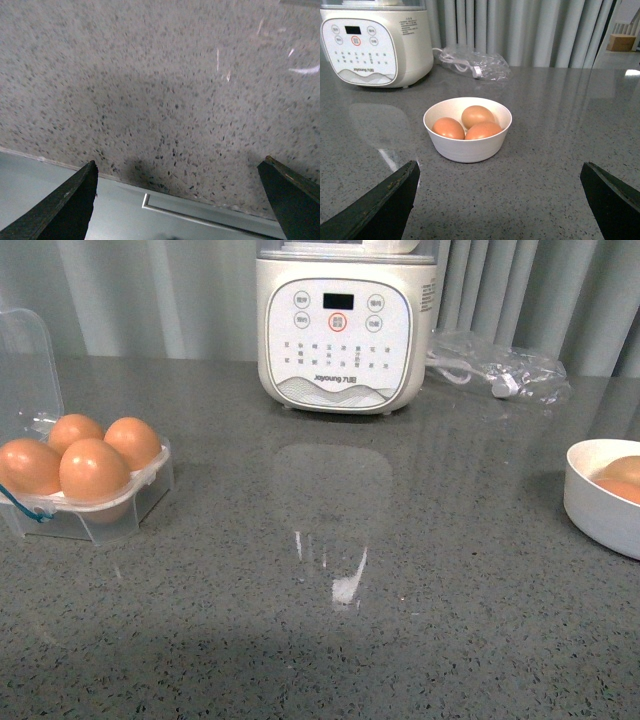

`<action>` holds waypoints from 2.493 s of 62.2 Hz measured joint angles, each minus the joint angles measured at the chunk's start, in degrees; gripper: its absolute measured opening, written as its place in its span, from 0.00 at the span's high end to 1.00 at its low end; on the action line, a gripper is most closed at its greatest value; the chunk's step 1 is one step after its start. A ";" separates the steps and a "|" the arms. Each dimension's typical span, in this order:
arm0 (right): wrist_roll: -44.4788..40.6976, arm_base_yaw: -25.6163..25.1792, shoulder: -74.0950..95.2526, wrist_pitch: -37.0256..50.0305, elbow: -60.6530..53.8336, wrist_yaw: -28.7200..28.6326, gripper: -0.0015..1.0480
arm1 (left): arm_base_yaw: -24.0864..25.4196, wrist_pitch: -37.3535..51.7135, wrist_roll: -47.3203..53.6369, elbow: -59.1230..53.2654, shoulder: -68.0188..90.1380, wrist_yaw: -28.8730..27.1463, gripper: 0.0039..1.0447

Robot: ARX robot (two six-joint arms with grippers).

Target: Put egg into box

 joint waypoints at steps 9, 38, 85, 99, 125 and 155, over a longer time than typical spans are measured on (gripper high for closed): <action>0.00 0.00 0.02 0.00 0.00 -0.11 0.07 | 4.55 8.15 2.60 2.80 7.21 4.79 0.06; 0.00 0.00 0.02 0.00 0.00 -0.11 0.07 | 17.73 29.35 10.32 22.03 40.19 19.08 0.06; 0.00 0.00 0.02 0.00 0.00 -0.11 0.07 | 19.28 36.30 11.61 35.60 61.40 21.42 0.06; 0.00 0.00 0.02 0.00 0.00 -0.13 0.07 | 13.81 33.62 6.64 35.54 60.74 22.53 0.06; 0.00 0.00 0.02 0.00 -0.02 -0.11 0.07 | 1.79 26.38 5.16 33.38 54.53 25.40 0.06; 0.00 0.00 0.02 0.00 0.00 -0.13 0.07 | 0.63 21.59 11.54 32.98 48.72 23.41 0.06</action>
